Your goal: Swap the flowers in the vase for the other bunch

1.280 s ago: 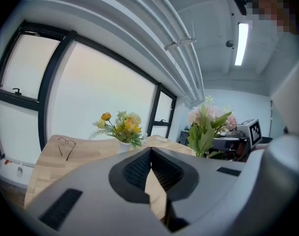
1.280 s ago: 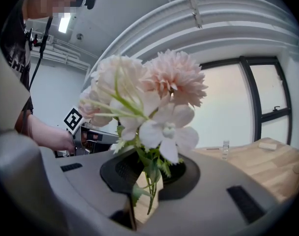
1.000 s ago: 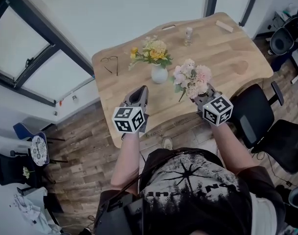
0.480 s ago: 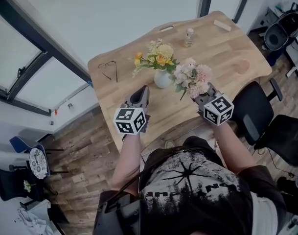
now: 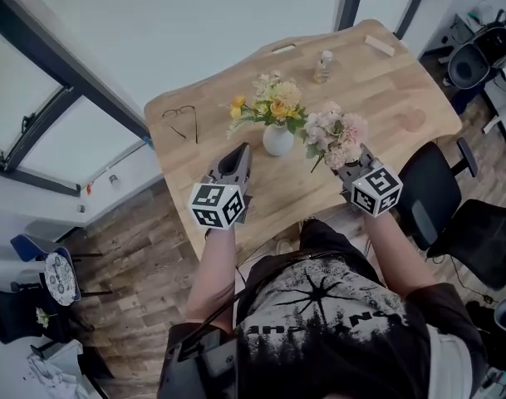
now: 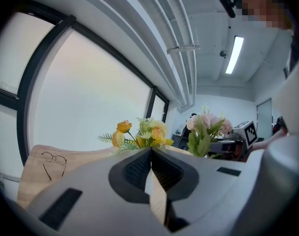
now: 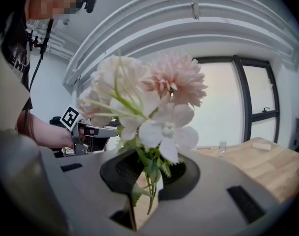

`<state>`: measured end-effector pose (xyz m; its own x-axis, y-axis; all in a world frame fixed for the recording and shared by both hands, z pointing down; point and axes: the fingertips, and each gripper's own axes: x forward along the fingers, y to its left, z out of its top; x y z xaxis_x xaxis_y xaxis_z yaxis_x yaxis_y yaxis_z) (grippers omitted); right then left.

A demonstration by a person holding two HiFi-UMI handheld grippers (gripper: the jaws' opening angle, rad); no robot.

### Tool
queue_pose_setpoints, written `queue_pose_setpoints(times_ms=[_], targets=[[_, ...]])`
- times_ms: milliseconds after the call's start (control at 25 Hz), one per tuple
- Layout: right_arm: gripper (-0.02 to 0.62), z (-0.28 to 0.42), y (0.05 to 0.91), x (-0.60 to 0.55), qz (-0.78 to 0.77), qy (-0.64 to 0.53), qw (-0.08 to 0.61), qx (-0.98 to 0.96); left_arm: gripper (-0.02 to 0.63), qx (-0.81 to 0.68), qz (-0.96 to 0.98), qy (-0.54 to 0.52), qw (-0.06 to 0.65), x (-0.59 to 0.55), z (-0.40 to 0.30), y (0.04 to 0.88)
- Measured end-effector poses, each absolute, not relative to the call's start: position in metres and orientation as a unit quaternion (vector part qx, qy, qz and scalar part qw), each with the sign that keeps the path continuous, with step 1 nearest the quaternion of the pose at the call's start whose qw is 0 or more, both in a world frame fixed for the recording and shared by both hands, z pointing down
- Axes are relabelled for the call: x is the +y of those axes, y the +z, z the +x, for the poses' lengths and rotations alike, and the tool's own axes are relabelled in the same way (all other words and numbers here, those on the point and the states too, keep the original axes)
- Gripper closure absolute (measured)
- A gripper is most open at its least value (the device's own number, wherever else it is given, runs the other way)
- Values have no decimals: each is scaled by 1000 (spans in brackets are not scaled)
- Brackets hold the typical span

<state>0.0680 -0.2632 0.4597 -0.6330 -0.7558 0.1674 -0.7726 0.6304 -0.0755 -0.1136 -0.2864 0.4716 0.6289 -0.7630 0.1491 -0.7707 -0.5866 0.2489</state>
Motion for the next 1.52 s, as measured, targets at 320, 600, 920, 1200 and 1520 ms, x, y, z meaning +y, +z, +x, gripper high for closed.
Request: queue_pose_setpoints(times_ms=[320,600,920,1200,1520], targets=[[522,81,466,-286,424,83,59,-900,589,-450,885,16,119,-317,-131,452],[522,96,477,-296,430,97,63,-895,450,-461,880,24,115,-350,-136,445],[522,115,486,-307,439,109,68,-889,348,-451,884,48,113,-382,-125,449],[522,127,489,-319,442,117,67,-887,342,-447,883,38,140,-401,-119,454],[522,135,495,-330,442,125,70,-886,344,-433,886,53,157,-411,-106,470]])
